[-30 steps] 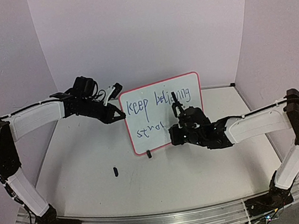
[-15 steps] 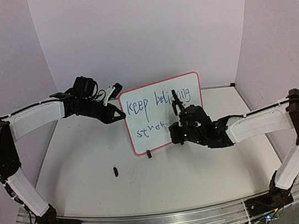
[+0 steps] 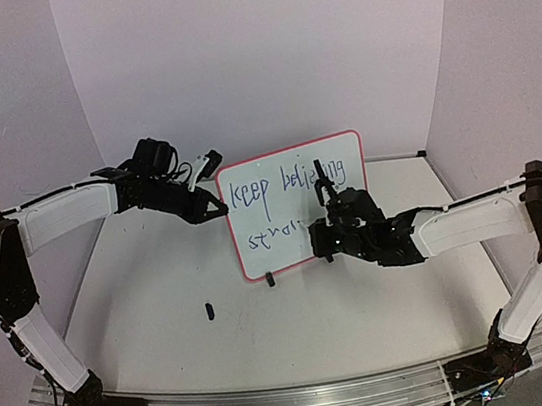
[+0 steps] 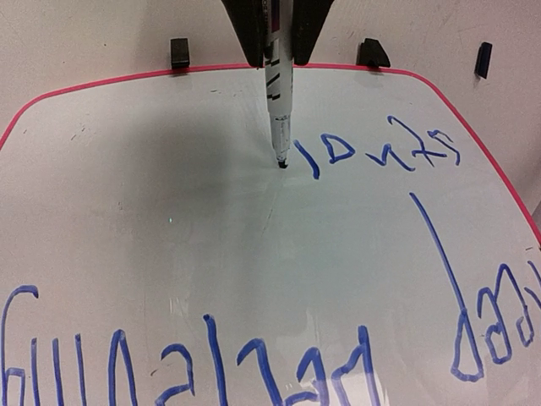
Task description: Write a sentence on the whiteboard
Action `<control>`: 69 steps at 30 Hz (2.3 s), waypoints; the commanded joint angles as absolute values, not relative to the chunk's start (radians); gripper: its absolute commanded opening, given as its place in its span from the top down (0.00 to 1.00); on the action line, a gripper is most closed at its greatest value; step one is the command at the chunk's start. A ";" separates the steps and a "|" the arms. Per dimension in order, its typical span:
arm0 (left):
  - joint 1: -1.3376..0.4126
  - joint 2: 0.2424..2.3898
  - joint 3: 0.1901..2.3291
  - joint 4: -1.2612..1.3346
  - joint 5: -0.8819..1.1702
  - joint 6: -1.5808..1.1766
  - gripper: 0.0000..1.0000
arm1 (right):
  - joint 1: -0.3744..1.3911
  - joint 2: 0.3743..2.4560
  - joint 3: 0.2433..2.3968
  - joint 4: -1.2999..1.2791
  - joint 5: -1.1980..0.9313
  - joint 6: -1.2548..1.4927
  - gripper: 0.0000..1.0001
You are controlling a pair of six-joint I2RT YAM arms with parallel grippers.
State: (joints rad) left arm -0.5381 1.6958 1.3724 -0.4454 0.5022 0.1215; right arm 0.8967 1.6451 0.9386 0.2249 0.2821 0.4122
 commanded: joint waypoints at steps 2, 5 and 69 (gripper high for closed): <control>-0.558 1.755 1.350 -0.597 0.440 0.166 1.00 | 0.890 1.614 0.959 0.255 0.303 0.410 1.00; -0.558 1.753 1.348 -0.596 0.439 0.167 1.00 | 0.887 1.609 0.951 0.251 0.325 0.429 1.00; -0.560 1.763 1.348 -0.598 0.436 0.166 1.00 | 0.574 1.575 0.654 0.734 -0.348 0.547 1.00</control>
